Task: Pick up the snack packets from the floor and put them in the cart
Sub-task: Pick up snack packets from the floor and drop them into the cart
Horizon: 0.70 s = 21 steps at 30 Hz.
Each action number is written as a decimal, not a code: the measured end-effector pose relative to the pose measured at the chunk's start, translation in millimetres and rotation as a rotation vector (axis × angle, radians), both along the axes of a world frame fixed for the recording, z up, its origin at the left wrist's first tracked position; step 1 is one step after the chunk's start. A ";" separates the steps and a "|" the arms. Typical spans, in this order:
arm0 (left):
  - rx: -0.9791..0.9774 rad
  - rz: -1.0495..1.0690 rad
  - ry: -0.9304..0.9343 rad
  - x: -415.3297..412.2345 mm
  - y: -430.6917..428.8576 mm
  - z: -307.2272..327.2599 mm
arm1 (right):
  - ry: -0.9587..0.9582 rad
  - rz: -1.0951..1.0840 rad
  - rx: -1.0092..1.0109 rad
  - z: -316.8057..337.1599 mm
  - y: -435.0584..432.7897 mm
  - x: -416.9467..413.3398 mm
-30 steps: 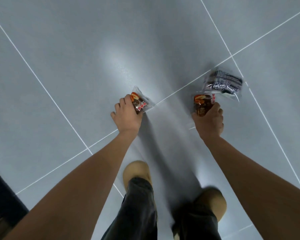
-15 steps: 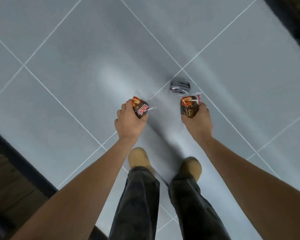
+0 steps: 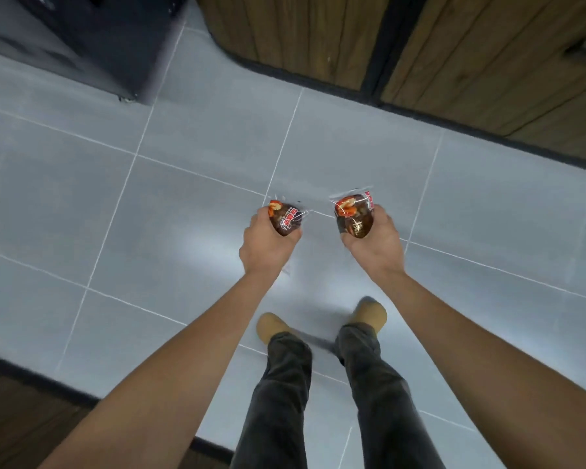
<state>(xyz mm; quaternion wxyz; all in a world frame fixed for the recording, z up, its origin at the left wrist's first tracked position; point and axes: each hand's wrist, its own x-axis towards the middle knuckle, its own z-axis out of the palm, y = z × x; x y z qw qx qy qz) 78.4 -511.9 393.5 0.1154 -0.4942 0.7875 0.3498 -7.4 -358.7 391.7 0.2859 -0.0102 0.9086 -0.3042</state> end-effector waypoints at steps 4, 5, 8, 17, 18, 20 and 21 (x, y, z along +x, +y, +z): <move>0.043 -0.096 0.057 -40.8 65.9 57.7 | 0.036 -0.139 -0.076 60.4 71.3 -20.2; 0.058 -0.118 0.068 -51.0 84.3 70.1 | 0.039 -0.189 -0.097 73.5 90.3 -26.4; 0.077 -0.202 0.087 -79.7 141.5 104.3 | 0.050 -0.298 -0.146 107.7 148.5 -43.7; 0.066 -0.467 0.131 -162.1 306.2 170.2 | 0.116 -0.558 -0.231 165.0 331.7 -82.1; 0.064 -0.501 0.134 -170.9 323.9 176.1 | 0.118 -0.589 -0.237 169.6 350.9 -85.4; 0.058 -0.573 0.145 -189.6 359.7 187.5 | 0.124 -0.648 -0.244 177.6 388.4 -93.1; 0.058 -0.611 0.154 -200.1 378.5 192.3 | 0.130 -0.677 -0.246 181.7 407.2 -97.5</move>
